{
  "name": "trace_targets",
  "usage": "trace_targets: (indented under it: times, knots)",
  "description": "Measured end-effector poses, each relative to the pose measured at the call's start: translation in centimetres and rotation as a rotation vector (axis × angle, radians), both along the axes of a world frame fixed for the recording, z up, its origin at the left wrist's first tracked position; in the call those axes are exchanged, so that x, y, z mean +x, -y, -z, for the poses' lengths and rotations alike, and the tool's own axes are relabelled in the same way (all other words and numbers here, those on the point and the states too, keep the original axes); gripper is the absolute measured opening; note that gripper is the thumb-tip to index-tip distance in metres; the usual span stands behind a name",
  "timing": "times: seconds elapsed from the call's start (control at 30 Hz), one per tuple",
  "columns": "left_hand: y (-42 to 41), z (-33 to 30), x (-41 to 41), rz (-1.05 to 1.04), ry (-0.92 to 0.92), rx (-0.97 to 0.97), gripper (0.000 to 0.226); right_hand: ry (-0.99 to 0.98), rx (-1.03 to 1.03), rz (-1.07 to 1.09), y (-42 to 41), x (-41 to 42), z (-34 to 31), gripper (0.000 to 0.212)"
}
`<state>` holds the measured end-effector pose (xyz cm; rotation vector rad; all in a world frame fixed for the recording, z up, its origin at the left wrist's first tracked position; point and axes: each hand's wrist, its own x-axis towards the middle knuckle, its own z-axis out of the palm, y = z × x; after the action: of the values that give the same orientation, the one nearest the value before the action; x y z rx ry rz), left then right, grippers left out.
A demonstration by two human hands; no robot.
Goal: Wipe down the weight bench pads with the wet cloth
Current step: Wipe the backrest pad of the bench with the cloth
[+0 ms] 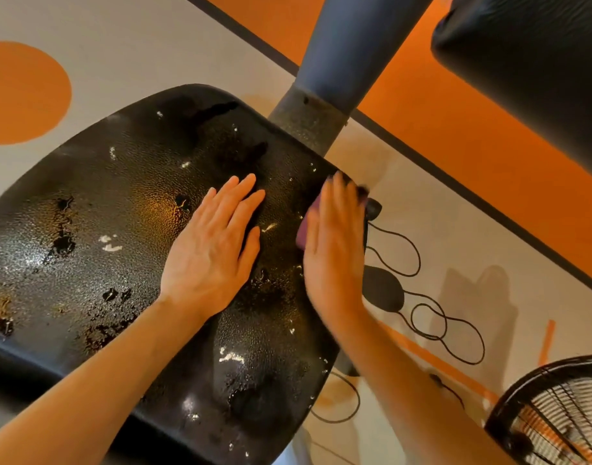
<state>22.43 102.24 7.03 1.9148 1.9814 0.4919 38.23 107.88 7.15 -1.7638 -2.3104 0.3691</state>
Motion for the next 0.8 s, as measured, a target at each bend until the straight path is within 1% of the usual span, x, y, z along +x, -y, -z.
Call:
trace_targets:
  times: [0.03,0.07,0.1,0.13,0.23,0.3,0.37,0.4,0.47,0.57,0.6,0.67,0.73,0.77,0.8]
  knots:
    - [0.1,0.0,0.0,-0.004,-0.003,-0.002,0.052,0.017,-0.021,-0.08,2.7,0.8,-0.4,0.047]
    - [0.1,-0.1,0.0,-0.01,-0.007,-0.003,0.052,0.042,-0.032,-0.149,3.6,1.6,-0.5,0.047]
    - [0.1,-0.1,0.0,-0.013,-0.01,-0.001,0.052,0.034,-0.025,-0.184,2.7,2.0,-0.2,0.046]
    - [0.0,-0.1,0.0,-0.009,-0.011,0.001,0.052,0.018,-0.02,-0.168,0.7,1.8,0.0,0.045]
    - [0.1,-0.1,0.0,-0.007,-0.021,0.007,0.052,0.02,-0.044,-0.015,-4.6,-0.4,0.0,0.046]
    - [0.1,-0.1,0.1,-0.006,-0.029,0.014,0.051,-0.026,-0.06,0.034,-2.4,-0.9,-0.2,0.058]
    - [0.2,-0.1,0.1,-0.004,-0.032,0.015,0.051,-0.055,-0.092,-0.042,2.6,-0.1,-1.0,0.066]
    - [0.2,-0.1,0.0,-0.004,-0.029,0.016,0.052,-0.031,-0.088,-0.103,4.2,0.7,-1.1,0.064]
    - [0.1,-0.1,0.0,-0.002,-0.027,0.017,0.052,-0.003,-0.046,-0.174,2.2,1.7,-0.4,0.055]
    - [0.1,-0.1,0.1,-0.004,-0.032,0.012,0.052,0.001,-0.058,-0.031,-3.9,0.3,0.0,0.045]
    - [0.0,-0.1,0.1,-0.004,-0.034,0.015,0.052,-0.016,-0.055,-0.001,-4.2,0.1,0.1,0.044]
    - [0.0,-0.1,0.2,-0.005,-0.026,0.023,0.052,-0.045,-0.01,0.006,-0.7,0.6,0.2,0.045]
    - [0.1,-0.1,0.2,-0.012,-0.016,0.029,0.052,-0.069,-0.028,-0.069,4.4,2.0,-0.5,0.048]
    - [0.1,-0.1,0.2,-0.015,-0.015,0.03,0.052,-0.055,-0.053,-0.116,5.0,2.5,-0.7,0.051]
    - [0.1,-0.1,0.1,-0.014,-0.016,0.031,0.052,-0.049,-0.064,-0.141,3.7,2.8,-0.5,0.051]
